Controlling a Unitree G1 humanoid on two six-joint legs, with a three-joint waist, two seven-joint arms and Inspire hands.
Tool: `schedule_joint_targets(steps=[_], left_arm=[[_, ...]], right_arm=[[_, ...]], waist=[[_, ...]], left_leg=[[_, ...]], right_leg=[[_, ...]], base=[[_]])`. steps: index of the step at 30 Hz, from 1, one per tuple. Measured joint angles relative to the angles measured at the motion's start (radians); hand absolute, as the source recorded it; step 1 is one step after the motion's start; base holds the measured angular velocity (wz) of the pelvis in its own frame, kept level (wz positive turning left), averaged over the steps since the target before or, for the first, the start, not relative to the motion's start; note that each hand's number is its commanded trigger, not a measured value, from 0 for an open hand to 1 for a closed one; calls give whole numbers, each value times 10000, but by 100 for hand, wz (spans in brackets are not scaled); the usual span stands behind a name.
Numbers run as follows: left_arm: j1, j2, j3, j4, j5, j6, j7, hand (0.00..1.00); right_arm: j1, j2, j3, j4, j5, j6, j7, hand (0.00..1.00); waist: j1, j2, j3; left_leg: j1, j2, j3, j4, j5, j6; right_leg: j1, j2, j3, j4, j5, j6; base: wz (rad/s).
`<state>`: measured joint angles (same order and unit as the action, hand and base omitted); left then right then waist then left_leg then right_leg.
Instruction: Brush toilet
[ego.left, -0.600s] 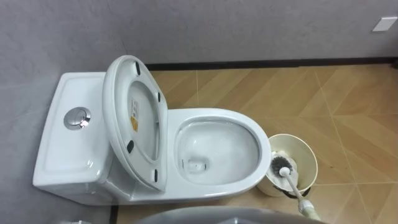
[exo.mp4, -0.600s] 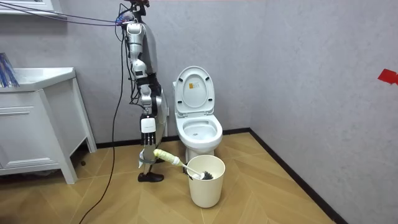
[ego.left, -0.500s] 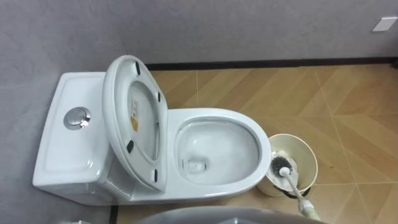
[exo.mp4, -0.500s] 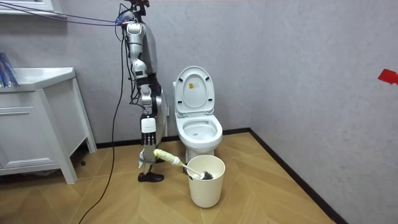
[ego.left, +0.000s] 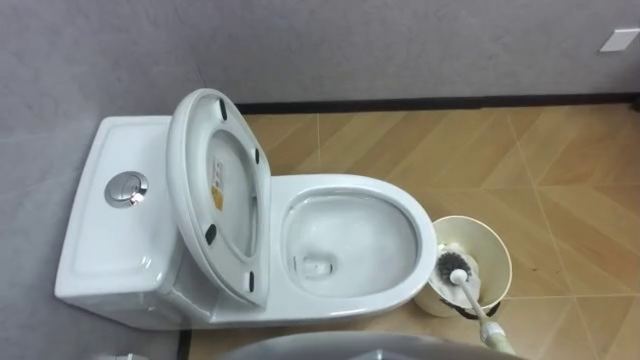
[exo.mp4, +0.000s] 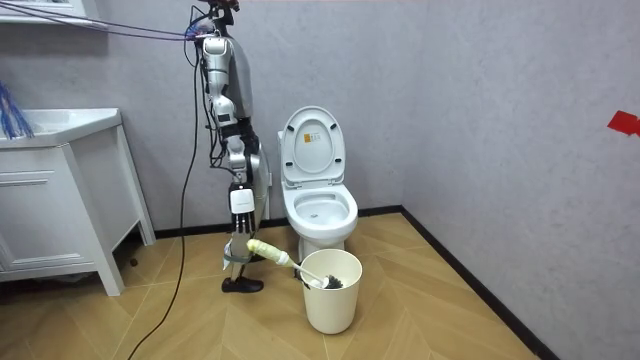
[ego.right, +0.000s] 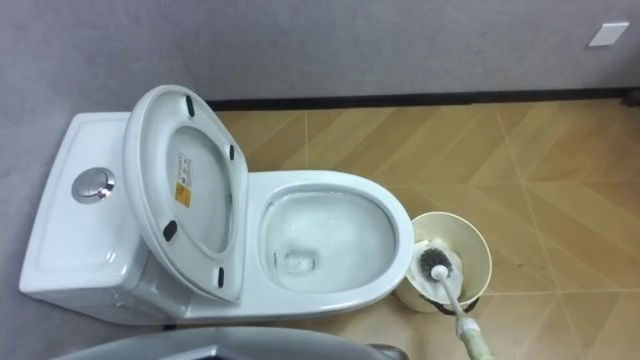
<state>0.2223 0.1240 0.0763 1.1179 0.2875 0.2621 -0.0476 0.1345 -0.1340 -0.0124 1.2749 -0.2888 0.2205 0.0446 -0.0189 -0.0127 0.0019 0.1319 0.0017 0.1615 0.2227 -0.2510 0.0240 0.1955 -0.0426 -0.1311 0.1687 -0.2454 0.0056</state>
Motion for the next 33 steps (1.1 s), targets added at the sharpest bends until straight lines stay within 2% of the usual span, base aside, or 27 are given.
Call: schedule_joint_targets(steps=[7,11,19,23,26,28,30,33], left_arm=[[-92,15,13,0,-5,-21,-3,0],[-131,18,-9,-34,5,-141,-12,0],[-317,28,4,-213,73,-659,379,0],[-388,28,6,-219,-11,-910,595,0],[-411,41,65,-371,-12,-1165,711,0],[-413,56,195,-411,-32,-1365,778,0],[-417,107,207,-411,-31,-1403,780,0],[-447,152,222,-410,-28,-1534,789,0]], right_arm=[[4,-2,-96,-86,-4,-33,-298,0],[73,-8,-97,-777,-1,-158,-659,0],[50,6,-209,-2886,436,-1208,-1626,0],[66,67,-90,-3722,264,-1379,-1905,0],[34,70,-92,-3926,-43,-1683,-2297,0],[-32,74,-91,-3926,-76,-1867,-2517,0],[-49,69,-95,-3898,47,-1980,-2693,0],[-49,69,-101,-3816,87,-2023,-2887,0]], waist=[[0,8,5],[-6,32,11],[50,44,12],[179,-8,-32],[253,-105,-47],[288,-216,-48],[287,-265,-61],[273,-300,-78]], left_leg=[[-18,-10,-4,-26,-3,-2],[-17,-5,-5,-35,-2,-4],[-226,10,48,3,1,-4],[-293,24,166,-13,1,-4],[-332,3,157,-9,1,-3],[-343,-2,135,-8,1,-3],[-344,0,89,-4,1,-4],[-363,1,-20,-8,1,-4]], right_leg=[[-12,2,3,-2,-32,-2],[-26,9,15,36,-31,-3],[-258,3,-27,3,-27,-6],[-374,23,162,58,-17,-11],[-398,6,154,37,-4,0],[-392,3,136,15,-3,0],[-375,4,52,18,-1,0],[-358,1,-82,26,2,-2]], base=[[0],[0],[0],[-10],[0],[0],[4],[9]])
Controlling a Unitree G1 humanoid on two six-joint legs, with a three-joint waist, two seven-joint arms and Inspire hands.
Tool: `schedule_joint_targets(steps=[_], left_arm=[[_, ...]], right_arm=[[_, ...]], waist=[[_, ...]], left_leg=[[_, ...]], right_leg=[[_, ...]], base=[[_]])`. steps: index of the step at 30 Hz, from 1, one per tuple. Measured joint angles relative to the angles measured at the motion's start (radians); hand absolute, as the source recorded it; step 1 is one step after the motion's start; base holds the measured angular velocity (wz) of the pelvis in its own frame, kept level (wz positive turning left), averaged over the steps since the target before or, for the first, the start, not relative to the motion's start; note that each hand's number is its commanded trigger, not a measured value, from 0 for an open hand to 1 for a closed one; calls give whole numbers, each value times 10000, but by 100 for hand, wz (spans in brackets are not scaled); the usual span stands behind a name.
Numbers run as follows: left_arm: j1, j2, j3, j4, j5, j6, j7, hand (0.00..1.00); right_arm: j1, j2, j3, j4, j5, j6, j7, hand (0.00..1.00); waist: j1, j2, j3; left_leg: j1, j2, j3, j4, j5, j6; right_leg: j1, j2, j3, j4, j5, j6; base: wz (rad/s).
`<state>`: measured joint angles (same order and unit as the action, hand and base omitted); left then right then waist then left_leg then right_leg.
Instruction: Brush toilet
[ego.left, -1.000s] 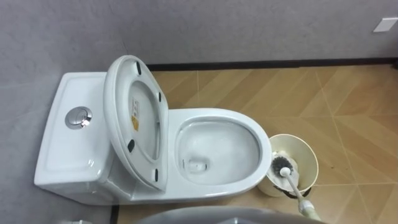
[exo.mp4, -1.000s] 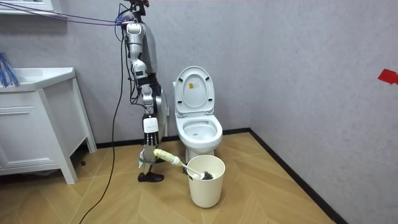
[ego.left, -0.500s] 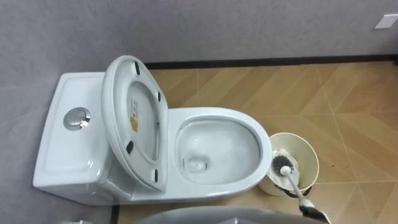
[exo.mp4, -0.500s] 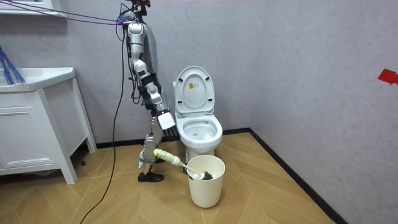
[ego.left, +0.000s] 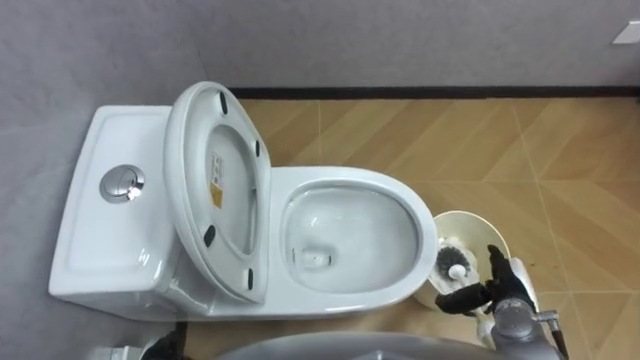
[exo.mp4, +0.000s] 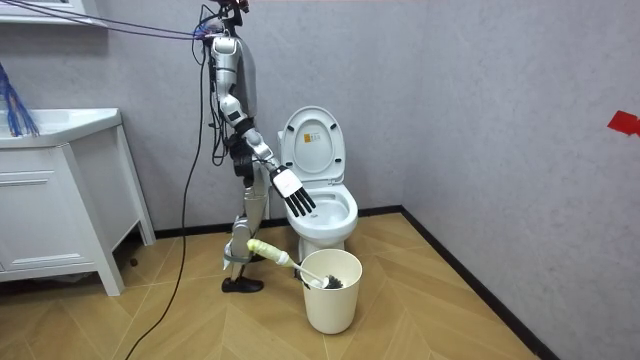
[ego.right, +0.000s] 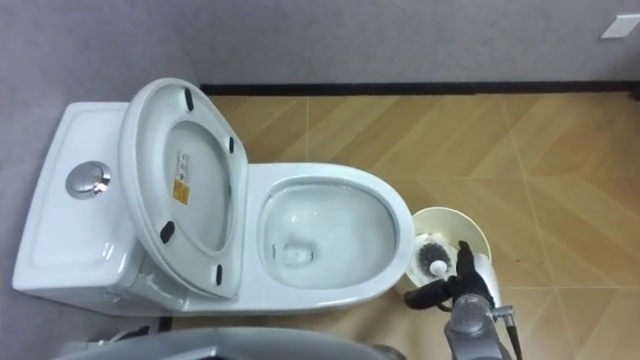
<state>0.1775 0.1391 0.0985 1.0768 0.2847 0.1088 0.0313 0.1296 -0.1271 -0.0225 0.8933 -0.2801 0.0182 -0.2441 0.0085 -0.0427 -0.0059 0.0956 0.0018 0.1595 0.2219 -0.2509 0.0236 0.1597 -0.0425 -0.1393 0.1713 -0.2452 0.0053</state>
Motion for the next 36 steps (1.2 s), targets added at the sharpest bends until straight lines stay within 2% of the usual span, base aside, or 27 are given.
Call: schedule_joint_targets(steps=[4,5,6,7,9,10,12,14,15,16,20,22,25,29,30,32,33,34,36], left_arm=[[49,31,57,0,-14,-122,-1,0],[51,31,56,0,-30,-144,-1,0],[52,34,55,18,-127,-210,0,0],[76,53,52,28,-155,-285,0,0],[91,87,53,15,-154,-326,-1,0],[85,116,54,12,-149,-351,-5,0],[65,149,72,13,-134,-355,-6,0],[174,161,174,13,-83,-350,-6,0],[201,183,177,12,-101,-348,4,0],[180,225,175,5,-123,-347,20,0],[-21,343,153,-34,-378,-348,170,0],[-363,348,136,-2,-399,-381,326,0],[-741,392,-64,14,-408,-491,462,0],[-1406,413,-400,70,-755,-510,535,0],[-1604,414,-522,66,-970,-540,551,0],[-1981,413,-785,60,-1364,-540,647,0],[-2258,411,-966,51,-1549,-547,735,0],[-2501,412,-1144,34,-1769,-551,809,0],[-2809,395,-1418,-9,-2010,-555,1010,0]], right_arm=[[-10,-3,-4,383,152,-87,-216,0],[-10,-3,-2,424,209,-89,-244,0],[-15,-3,-3,527,371,-107,-309,0],[-76,-3,-8,787,448,-170,-417,0],[-91,-27,-16,1053,539,-170,-586,0],[-101,-49,-19,1151,672,-161,-695,0],[-107,-91,-19,1200,841,-156,-810,0],[-110,-129,-19,1277,839,-157,-912,0],[-124,-168,-16,1374,929,-156,-1022,0],[-199,-206,-17,1532,1144,-151,-1115,0],[-690,-334,-16,1967,1224,-48,-1299,0],[-1119,-516,-23,2473,1221,-27,-1445,0],[-1668,-696,-25,2755,1254,-30,-1663,0],[-2559,-804,-27,3256,1606,-1,-1833,0],[-2814,-857,-22,3324,1624,4,-1888,0],[-3265,-982,-16,3587,1621,45,-1999,0],[-3483,-1096,4,3680,1714,48,-2034,0],[-3716,-1224,10,3732,1990,48,-2056,0],[-4051,-1372,7,3866,2326,51,-2145,0]], waist=[[3,9,12],[-1,36,25],[-4,-5,83],[-18,88,53],[-40,32,91],[-34,117,46],[-1,111,8],[-1,144,11],[0,163,45],[-2,146,14],[-23,242,33],[-8,274,115],[-11,329,132],[59,328,192],[170,345,212],[262,374,278],[295,388,352],[320,415,383],[354,413,392]], left_leg=[[1,-1,-8,2,0,-1],[-1,0,-9,5,0,0],[-23,0,-16,12,0,0],[-143,2,-78,72,-1,2],[-348,4,-196,150,-15,17],[-566,13,-276,205,-17,20],[-856,31,-304,354,-11,22],[-993,25,-333,484,-10,23],[-1160,7,-399,544,-12,25],[-1340,9,-518,592,-4,39],[-2161,21,-632,1119,-16,76],[-2723,21,-803,1459,0,144],[-3547,35,-942,1873,30,202],[-4659,53,-1044,2384,54,300],[-5053,56,-1044,2598,71,336],[-5632,38,-1048,2897,97,396],[-6018,10,-1045,3075,143,460],[-6450,-18,-1043,3269,169,504],[-7030,-110,-1047,3509,222,560]], right_leg=[[12,0,-9,6,2,-2],[10,0,-11,8,3,-3],[-5,-1,-26,17,4,-4],[-31,2,-65,33,10,-7],[-143,2,-189,54,24,-13],[-331,-1,-273,153,27,-18],[-559,9,-299,194,46,-45],[-671,6,-354,236,60,-48],[-802,-8,-446,356,60,-47],[-946,-27,-553,388,59,-46],[-1495,-32,-743,586,60,-48],[-1979,-70,-936,878,60,-47],[-2733,-122,-1107,1300,54,-45],[-3942,-239,-1120,2153,-22,-51],[-4388,-271,-1103,2450,-34,-54],[-5038,-335,-1081,2895,-59,-64],[-5472,-414,-1087,3186,-86,-78],[-5934,-480,-1068,3466,-145,-77],[-6608,-634,-1058,3938,-225,-86]], base=[[1],[0],[4],[9],[19],[18],[7],[7],[18],[22],[17],[26],[15],[2],[-7],[-3],[0],[0],[4]])
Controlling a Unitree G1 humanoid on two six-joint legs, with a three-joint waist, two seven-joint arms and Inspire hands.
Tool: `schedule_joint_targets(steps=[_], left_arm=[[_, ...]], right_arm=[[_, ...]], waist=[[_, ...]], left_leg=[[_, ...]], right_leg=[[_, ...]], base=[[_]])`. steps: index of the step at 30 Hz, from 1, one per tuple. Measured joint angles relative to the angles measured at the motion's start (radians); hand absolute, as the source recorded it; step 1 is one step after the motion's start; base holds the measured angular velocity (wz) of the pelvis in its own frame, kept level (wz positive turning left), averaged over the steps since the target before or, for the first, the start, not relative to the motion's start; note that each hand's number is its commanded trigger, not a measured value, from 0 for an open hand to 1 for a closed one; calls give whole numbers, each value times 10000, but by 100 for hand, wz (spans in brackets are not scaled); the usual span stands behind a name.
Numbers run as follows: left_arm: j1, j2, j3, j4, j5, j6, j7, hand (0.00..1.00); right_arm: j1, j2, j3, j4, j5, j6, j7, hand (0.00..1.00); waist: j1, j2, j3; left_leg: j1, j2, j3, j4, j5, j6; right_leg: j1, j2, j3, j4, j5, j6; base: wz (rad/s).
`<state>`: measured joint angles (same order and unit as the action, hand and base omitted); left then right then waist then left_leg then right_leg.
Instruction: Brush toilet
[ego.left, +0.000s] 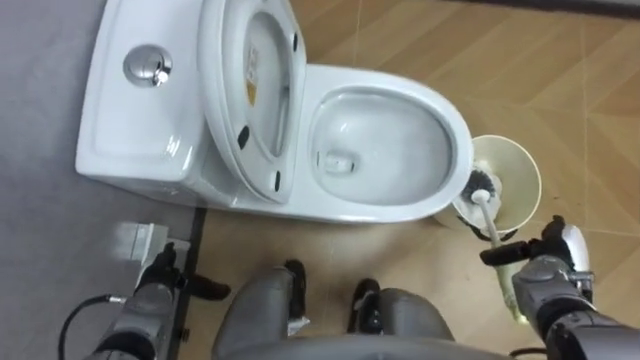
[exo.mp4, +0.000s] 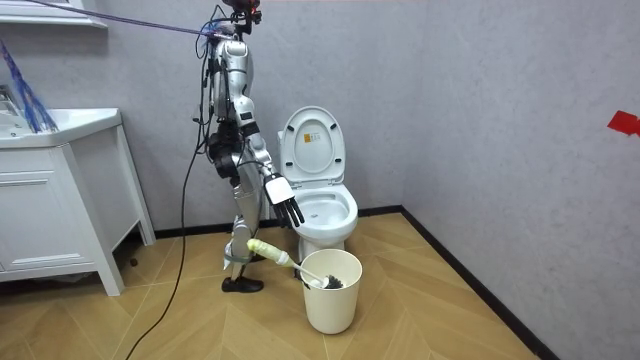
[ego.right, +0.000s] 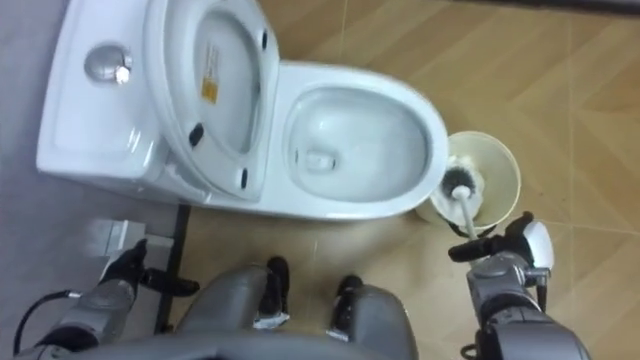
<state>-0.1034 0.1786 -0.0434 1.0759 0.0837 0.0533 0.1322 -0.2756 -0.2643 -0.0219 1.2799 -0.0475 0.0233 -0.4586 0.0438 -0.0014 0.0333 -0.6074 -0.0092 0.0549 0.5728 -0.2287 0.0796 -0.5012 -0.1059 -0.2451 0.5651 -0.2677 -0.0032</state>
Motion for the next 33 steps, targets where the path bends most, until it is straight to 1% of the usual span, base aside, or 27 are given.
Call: schedule_joint_targets(steps=[1,2,4,6,7,8,10,12,14,17,18,19,21,23,25,27,29,30,31,33], left_arm=[[-153,-8,-219,-92,-187,-10,106,0],[-229,-6,-336,-173,-298,-19,146,0],[-344,-27,-464,-504,-372,-135,171,0],[-376,-14,-588,-868,-537,-181,295,0],[-461,-17,-620,-1128,-533,-185,407,0],[-495,-17,-677,-1213,-537,-187,466,0],[-550,-9,-1008,-1593,-648,-193,586,0],[-672,-26,-1259,-1798,-948,-302,624,0],[-708,-31,-1410,-2002,-946,-366,622,0],[-780,-20,-1530,-2278,-949,-386,626,0],[-806,-13,-1609,-2444,-945,-386,644,0],[-821,-19,-1733,-2645,-945,-386,699,0],[-829,-21,-1866,-2840,-944,-392,730,0],[-830,-17,-1953,-2934,-958,-392,735,0],[-821,17,-1988,-3088,-1214,-391,737,0],[-835,103,-2081,-3256,-1359,-391,738,0],[-851,109,-2195,-3440,-1419,-392,730,0],[-853,114,-2321,-3546,-1494,-405,728,0],[-862,113,-2432,-3587,-1635,-431,707,0],[-863,122,-2569,-3618,-1744,-483,679,0]], right_arm=[[-139,-101,2,93,45,9,-72,0],[-198,-159,9,98,45,10,-105,0],[-341,-360,7,99,46,9,-226,0],[-431,-545,10,91,97,14,-331,0],[-532,-652,20,91,186,32,-456,0],[-585,-691,40,90,293,54,-517,0],[-693,-852,354,86,831,141,-658,0],[-892,-937,468,119,838,142,-666,0],[-1001,-954,604,241,815,140,-673,0],[-1279,-977,805,324,838,134,-733,0],[-1383,-1031,813,381,901,134,-739,0],[-1428,-1103,819,394,1006,132,-738,0],[-1486,-1160,819,400,1095,129,-738,0],[-1602,-1203,886,401,1172,132,-737,0],[-1682,-1298,1046,398,1173,124,-726,0],[-1777,-1359,1188,399,1163,123,-696,0],[-1790,-1415,1188,380,1101,98,-619,0],[-1794,-1433,1197,378,1075,99,-616,0],[-1807,-1450,1309,374,1089,102,-612,0],[-1784,-1492,1653,347,1199,109,-600,0]], waist=[[-2,-4,3],[7,-14,11],[166,-56,35],[168,-66,43],[181,-65,44],[184,-60,47],[184,-62,74],[187,-38,109],[201,-15,131],[240,59,180],[286,88,192],[346,90,194],[436,90,195],[442,114,202],[444,135,205],[441,139,206],[438,140,206],[445,166,201],[485,216,204],[499,262,198]], left_leg=[[-368,-64,23,157,45,42],[-558,-77,54,242,68,67],[-1248,-62,174,557,104,97],[-1783,-63,229,760,160,146],[-2161,-60,234,914,184,164],[-2328,-60,233,992,193,171],[-2906,-99,239,1283,209,198],[-3313,-162,238,1474,218,215],[-3670,-202,242,1584,230,212],[-4249,-209,280,1766,257,205],[-4534,-208,302,1901,256,203],[-4807,-213,363,2032,254,207],[-5120,-217,411,2226,218,210],[-5315,-227,445,2313,205,192],[-5474,-218,485,2455,166,145],[-5586,-185,484,2591,114,105],[-5636,-174,512,2643,105,90],[-5683,-134,521,2721,80,78],[-5747,-31,532,2850,14,68],[-5850,-13,544,2967,-30,55]], right_leg=[[-437,-122,20,303,-78,-2],[-667,-171,34,456,-120,-4],[-1460,-215,213,907,-178,-19],[-2022,-325,209,1214,-207,-58],[-2410,-351,219,1409,-216,-70],[-2569,-370,215,1501,-218,-77],[-3191,-492,219,1942,-288,-105],[-3646,-568,226,2250,-367,-118],[-4036,-649,224,2455,-414,-153],[-4677,-704,261,2743,-446,-206],[-4998,-715,316,2923,-487,-220],[-5306,-792,335,3144,-551,-263],[-5666,-855,416,3435,-659,-302],[-5899,-957,430,3606,-733,-360],[-6085,-1016,423,3828,-839,-425],[-6210,-1011,431,3968,-901,-480],[-6296,-1009,478,4068,-929,-504],[-6344,-981,492,4112,-941,-522],[-6377,-903,489,4132,-941,-535],[-6487,-901,506,4259,-980,-568]], base=[[7],[0],[-10],[2],[4],[4],[7],[8],[2],[0],[3],[4],[7],[7],[6],[2],[0],[-12],[-17],[-6]])
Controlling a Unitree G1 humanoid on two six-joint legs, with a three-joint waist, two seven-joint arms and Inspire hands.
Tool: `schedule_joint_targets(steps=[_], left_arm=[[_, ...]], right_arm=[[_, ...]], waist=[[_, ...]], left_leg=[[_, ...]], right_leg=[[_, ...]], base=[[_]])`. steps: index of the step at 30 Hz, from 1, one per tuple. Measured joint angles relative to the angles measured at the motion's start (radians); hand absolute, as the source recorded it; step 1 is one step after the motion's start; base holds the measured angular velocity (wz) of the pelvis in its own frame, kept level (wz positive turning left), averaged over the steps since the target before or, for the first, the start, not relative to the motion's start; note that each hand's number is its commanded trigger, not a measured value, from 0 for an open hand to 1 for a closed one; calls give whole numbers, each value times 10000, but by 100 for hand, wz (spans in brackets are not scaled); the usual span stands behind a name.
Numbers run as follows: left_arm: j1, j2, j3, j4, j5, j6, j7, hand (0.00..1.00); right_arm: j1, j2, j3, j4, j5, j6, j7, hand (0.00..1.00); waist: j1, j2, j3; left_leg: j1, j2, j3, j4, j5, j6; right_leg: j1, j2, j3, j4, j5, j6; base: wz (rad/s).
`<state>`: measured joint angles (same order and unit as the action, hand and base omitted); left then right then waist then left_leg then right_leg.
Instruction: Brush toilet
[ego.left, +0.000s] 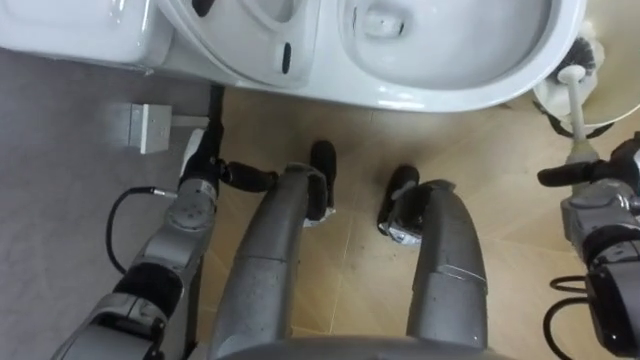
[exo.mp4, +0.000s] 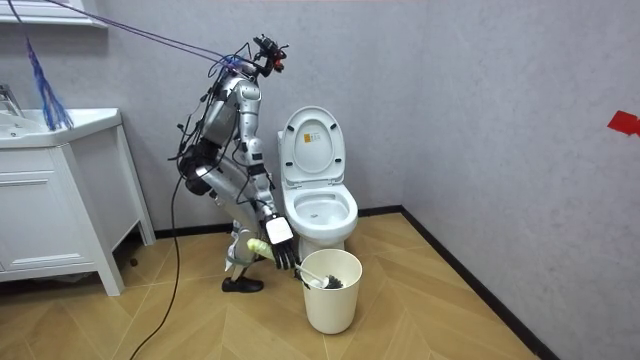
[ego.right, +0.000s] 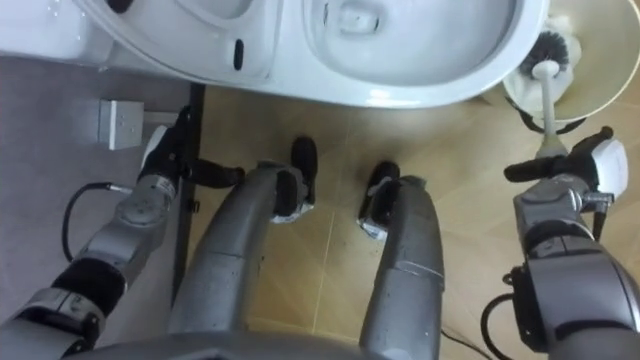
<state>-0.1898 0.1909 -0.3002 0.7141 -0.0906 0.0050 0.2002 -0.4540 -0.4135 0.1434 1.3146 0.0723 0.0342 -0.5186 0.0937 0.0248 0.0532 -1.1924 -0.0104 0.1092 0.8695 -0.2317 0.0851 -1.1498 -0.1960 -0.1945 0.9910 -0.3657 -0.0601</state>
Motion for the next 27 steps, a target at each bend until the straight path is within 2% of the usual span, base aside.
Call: schedule_joint_targets(steps=[6,14,15,16,17,27], left_arm=[[-7,58,-10,-391,-282,-8,-124,0],[34,102,-113,-707,-356,-29,-149,0],[41,101,-161,-743,-358,-36,-154,0],[54,101,-176,-768,-362,-43,-163,0],[57,101,-175,-764,-362,-50,-163,0],[196,161,-171,-692,-496,-52,-347,0]], right_arm=[[15,-267,328,-136,34,-18,65,0],[71,-305,344,-60,290,-226,169,0],[81,-305,344,-42,463,-224,236,59],[127,-305,344,-37,650,-233,312,94],[156,-305,344,-33,757,-237,355,100],[774,-362,413,120,1520,-108,1144,100]], waist=[[66,200,5],[120,263,1],[123,262,1],[122,264,0],[134,265,0],[132,282,-12]], left_leg=[[-562,-25,99,407,-33,-23],[-621,10,169,817,-160,-119],[-628,42,178,894,-194,-121],[-636,77,180,981,-233,-122],[-638,103,180,1023,-259,-127],[-632,76,101,1081,-291,-149]], right_leg=[[-666,-140,102,615,-171,-113],[-776,-200,154,1119,-380,-257],[-775,-183,159,1169,-395,-263],[-773,-159,161,1214,-405,-270],[-764,-138,158,1226,-408,-274],[-676,-173,62,1229,-409,-270]], base=[[5],[1],[-7],[-9],[-8],[0]])
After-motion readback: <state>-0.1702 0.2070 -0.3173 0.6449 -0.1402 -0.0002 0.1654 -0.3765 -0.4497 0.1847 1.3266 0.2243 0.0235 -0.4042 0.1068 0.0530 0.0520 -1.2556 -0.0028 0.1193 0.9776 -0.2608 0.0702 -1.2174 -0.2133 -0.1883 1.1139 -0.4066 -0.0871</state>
